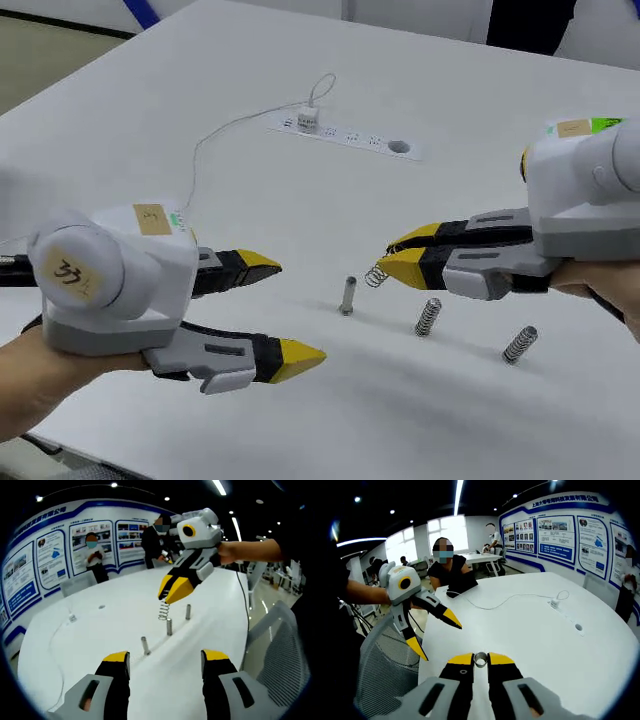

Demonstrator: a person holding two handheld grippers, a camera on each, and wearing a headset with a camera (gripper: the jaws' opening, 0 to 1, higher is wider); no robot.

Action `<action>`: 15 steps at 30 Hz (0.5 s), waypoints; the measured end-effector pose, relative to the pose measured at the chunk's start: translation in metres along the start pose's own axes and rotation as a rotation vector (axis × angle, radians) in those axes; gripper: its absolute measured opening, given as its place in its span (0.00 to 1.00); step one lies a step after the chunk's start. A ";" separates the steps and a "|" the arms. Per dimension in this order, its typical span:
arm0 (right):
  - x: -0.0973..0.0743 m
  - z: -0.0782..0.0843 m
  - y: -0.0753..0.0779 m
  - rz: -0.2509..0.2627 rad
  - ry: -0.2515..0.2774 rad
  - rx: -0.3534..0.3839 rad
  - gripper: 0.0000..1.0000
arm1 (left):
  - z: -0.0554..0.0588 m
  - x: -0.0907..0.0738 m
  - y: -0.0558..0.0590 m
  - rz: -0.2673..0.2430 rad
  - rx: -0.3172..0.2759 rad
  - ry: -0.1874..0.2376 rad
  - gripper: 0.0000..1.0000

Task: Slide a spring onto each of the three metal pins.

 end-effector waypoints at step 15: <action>0.029 0.016 0.022 0.015 -0.096 -0.035 0.10 | 0.005 -0.002 -0.007 -0.021 -0.018 0.017 0.58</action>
Point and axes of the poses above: the centre of the closed fingertips' face, and the gripper's own axes: x roughly forward along the fingers, y roughly to its right, z roughly out of its underside, the point moved 7 cm from there along -x, roughly backward along the fingers, and after that the axes turned 15 degrees about -x, right-handed, at the moved point
